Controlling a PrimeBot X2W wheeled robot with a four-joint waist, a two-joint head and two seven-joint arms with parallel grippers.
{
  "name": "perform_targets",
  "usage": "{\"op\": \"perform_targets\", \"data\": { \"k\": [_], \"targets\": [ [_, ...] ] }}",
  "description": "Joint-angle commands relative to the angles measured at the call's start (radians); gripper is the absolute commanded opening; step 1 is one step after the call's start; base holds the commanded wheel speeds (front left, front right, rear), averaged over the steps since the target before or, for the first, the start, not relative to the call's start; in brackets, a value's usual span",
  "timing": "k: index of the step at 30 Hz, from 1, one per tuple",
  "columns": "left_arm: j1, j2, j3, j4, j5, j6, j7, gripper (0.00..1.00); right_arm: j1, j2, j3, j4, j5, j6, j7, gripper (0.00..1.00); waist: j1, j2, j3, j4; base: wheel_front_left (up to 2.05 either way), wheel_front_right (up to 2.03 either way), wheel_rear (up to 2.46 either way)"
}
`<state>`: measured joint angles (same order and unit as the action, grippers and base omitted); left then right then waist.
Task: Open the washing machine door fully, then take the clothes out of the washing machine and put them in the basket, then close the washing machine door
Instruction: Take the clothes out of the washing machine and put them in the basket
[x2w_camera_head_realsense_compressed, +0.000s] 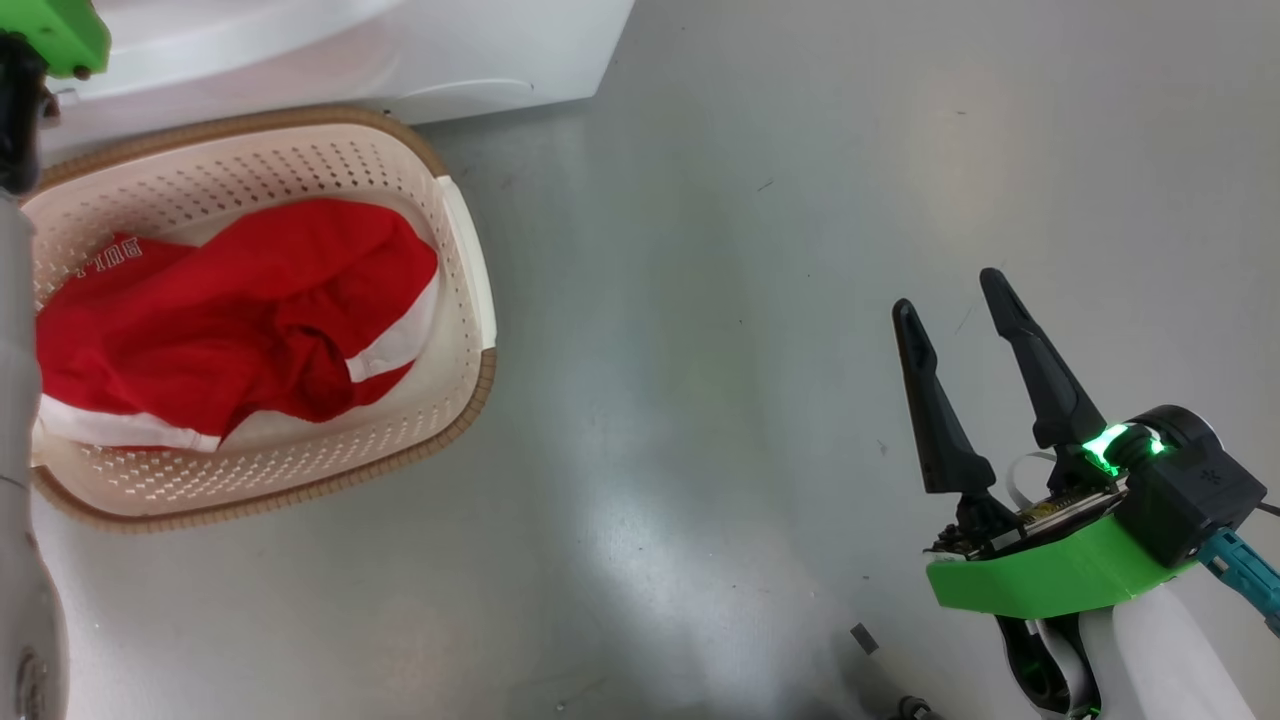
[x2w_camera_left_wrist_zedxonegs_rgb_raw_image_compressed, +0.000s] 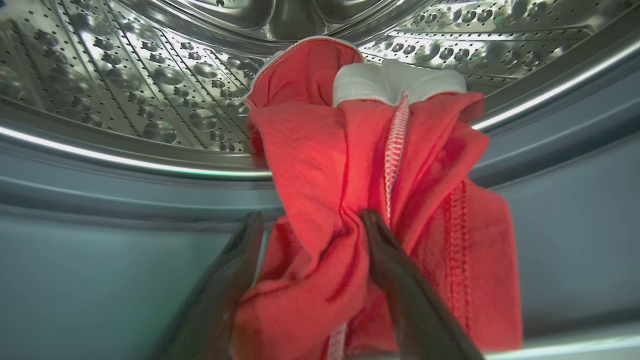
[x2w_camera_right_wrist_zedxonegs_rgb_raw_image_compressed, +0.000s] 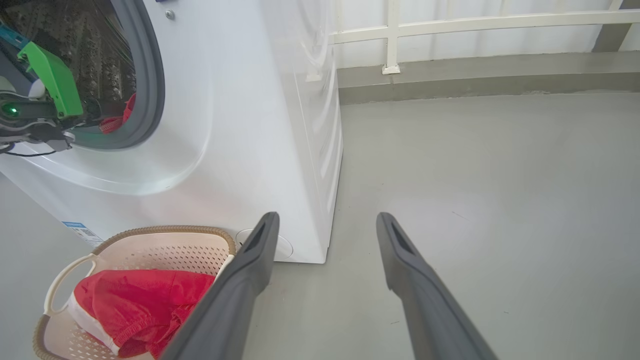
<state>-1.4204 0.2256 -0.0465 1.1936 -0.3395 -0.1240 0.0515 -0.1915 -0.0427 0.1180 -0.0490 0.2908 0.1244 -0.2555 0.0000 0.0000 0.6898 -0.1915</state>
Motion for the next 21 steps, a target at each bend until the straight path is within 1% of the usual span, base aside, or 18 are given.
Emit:
{"op": "perform_targets", "data": {
  "k": [1,3,4,5,13,21],
  "targets": [
    [-0.022,0.039,-0.003,-0.017,-0.012,-0.006,-0.002,1.0,0.007,-0.008,0.027,-0.019,0.009,0.006,-0.006,1.0,0.0,0.0,-0.001,0.0,0.0,0.0,0.0],
    [-0.021,0.034,-0.013,-0.02,-0.024,-0.006,-0.003,0.49,0.008,-0.008,0.028,-0.019,0.009,0.006,-0.006,1.0,0.0,0.0,-0.002,-0.001,0.0,0.0,0.0],
    [-0.02,0.032,-0.021,-0.022,-0.029,-0.006,0.001,0.26,0.008,-0.008,0.029,-0.019,0.009,0.006,-0.006,1.0,0.0,0.0,-0.002,-0.002,0.0,0.0,0.0],
    [-0.019,0.032,-0.03,-0.024,-0.032,-0.006,0.004,0.0,0.008,-0.008,0.028,-0.019,0.008,0.006,-0.006,1.0,0.0,0.0,-0.002,-0.002,0.0,0.0,0.0],
    [0.001,0.034,-0.075,-0.051,-0.071,-0.007,-0.022,0.0,0.008,-0.008,0.028,-0.017,0.01,0.006,-0.006,1.0,0.0,0.0,-0.004,-0.001,0.0,0.0,0.0],
    [0.039,0.065,-0.119,-0.099,-0.082,-0.007,-0.153,0.0,0.005,-0.008,0.024,-0.011,0.018,0.006,-0.006,1.0,0.0,0.0,-0.011,0.005,0.0,0.0,0.0]
  ]
}}
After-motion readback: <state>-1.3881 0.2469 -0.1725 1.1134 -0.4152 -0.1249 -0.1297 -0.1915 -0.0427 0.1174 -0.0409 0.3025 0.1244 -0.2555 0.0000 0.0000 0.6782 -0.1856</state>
